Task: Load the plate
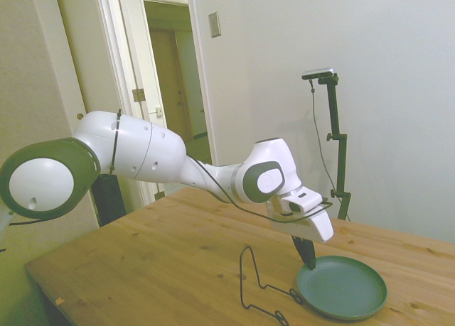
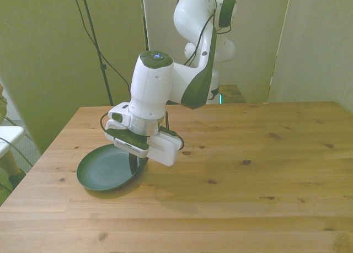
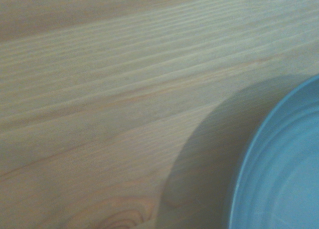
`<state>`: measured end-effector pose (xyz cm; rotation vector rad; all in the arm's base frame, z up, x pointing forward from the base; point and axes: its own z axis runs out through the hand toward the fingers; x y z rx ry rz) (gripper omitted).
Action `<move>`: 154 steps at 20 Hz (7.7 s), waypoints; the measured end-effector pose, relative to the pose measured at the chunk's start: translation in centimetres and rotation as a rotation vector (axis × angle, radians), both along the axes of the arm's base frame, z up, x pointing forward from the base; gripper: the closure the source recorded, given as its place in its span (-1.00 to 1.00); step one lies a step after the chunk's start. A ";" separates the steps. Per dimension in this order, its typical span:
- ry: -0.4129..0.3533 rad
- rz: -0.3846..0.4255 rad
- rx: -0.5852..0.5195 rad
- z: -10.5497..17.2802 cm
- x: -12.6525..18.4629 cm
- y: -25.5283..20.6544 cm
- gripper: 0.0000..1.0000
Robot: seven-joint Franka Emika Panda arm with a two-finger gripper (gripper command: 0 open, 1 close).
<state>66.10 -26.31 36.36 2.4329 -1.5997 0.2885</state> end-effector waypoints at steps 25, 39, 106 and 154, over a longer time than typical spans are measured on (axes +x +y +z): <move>-0.165 0.378 0.469 18.6 -17.2 -4.8 1.00; -0.146 0.490 0.540 19.1 -18.1 -5.1 1.00; -0.239 0.816 0.871 14.6 -21.0 -6.5 1.00; -0.377 0.877 0.909 14.9 -23.9 -7.8 1.00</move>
